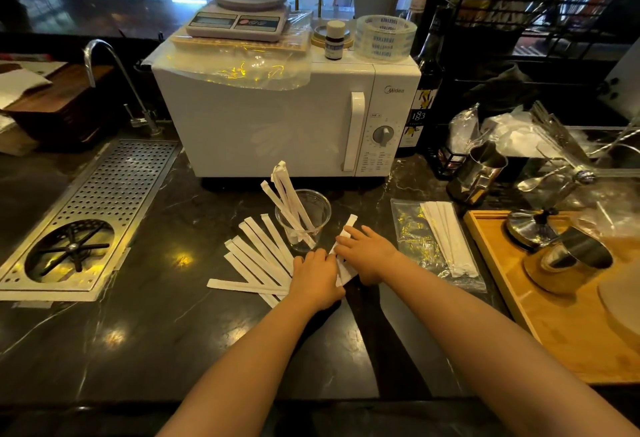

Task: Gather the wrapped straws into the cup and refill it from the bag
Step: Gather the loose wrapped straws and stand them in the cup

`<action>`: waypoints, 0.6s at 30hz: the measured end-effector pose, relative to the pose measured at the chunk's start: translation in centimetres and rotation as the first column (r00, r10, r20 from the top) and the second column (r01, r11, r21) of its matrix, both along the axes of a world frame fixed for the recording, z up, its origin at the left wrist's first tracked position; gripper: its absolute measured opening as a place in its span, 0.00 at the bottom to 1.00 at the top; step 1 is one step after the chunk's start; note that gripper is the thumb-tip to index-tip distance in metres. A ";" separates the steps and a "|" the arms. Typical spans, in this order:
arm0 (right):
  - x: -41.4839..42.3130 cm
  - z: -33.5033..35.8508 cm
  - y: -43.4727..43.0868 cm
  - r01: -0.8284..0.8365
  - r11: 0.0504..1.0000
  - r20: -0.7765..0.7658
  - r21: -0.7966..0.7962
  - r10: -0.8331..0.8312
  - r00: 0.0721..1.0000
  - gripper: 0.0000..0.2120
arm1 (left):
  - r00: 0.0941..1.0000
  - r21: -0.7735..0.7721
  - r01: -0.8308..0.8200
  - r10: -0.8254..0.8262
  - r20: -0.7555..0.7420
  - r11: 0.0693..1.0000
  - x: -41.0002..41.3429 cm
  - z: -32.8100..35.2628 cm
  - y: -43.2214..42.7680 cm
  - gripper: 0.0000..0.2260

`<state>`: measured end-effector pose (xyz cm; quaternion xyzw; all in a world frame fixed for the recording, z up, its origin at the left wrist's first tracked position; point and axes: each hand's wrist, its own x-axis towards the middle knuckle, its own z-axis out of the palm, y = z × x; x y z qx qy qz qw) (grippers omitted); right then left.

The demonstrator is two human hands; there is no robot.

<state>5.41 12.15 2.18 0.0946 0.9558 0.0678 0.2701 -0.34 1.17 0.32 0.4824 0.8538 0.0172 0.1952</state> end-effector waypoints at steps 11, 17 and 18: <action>0.4 -0.1 0.5 0.062 0.997 -0.066 0.043 -0.059 0.996 0.24 | 0.998 -0.024 0.054 -0.054 -0.035 0.998 -0.3 -0.1 1.2 0.19; 1.0 -0.5 0.3 0.098 0.995 -0.074 0.022 -0.096 0.993 0.18 | 0.995 -0.014 0.083 -0.084 -0.046 0.996 0.0 -0.2 1.5 0.14; 1.1 -0.5 0.3 0.102 0.995 -0.070 0.021 -0.100 0.993 0.17 | 0.995 -0.018 0.090 -0.091 -0.049 0.996 0.1 -0.3 1.5 0.13</action>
